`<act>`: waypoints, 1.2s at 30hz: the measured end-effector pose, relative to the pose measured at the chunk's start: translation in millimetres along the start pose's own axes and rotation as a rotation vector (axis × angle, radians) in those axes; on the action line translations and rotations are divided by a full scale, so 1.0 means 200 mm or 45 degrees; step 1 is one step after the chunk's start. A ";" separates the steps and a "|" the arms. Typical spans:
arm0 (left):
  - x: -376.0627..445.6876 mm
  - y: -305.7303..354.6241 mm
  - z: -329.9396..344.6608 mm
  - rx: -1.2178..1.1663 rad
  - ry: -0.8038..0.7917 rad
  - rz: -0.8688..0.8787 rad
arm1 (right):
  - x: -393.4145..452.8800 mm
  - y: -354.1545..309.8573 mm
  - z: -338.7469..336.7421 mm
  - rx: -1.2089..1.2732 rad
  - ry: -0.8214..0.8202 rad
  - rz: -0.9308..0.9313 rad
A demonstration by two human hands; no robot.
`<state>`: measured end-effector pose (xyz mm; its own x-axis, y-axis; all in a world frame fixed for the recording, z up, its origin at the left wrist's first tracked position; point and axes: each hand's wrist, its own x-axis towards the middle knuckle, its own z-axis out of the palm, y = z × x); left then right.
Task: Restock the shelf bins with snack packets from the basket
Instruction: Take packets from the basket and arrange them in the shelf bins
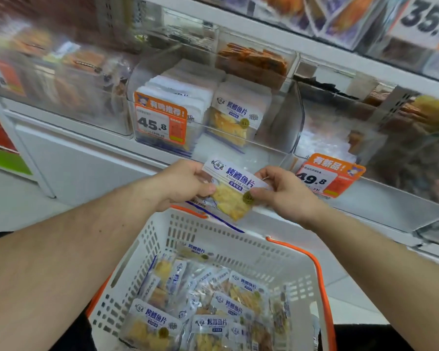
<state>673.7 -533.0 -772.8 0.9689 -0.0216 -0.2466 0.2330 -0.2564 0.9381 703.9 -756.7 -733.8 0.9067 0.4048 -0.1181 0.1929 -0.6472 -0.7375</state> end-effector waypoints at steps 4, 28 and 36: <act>0.00 0.06 -0.01 -0.124 0.153 0.079 | 0.00 -0.13 -0.05 -0.255 0.128 -0.105; 0.02 0.12 -0.03 -0.338 0.305 0.085 | 0.58 -0.41 -0.15 -0.841 0.540 0.018; 0.04 0.12 -0.02 -0.332 0.273 0.069 | 0.70 -0.34 -0.07 -0.823 0.511 0.069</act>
<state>686.4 -535.7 -751.5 0.9696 0.1820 -0.1639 0.1674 -0.0043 0.9859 822.5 -664.7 -690.5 0.9642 0.1759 0.1986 0.2135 -0.9589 -0.1870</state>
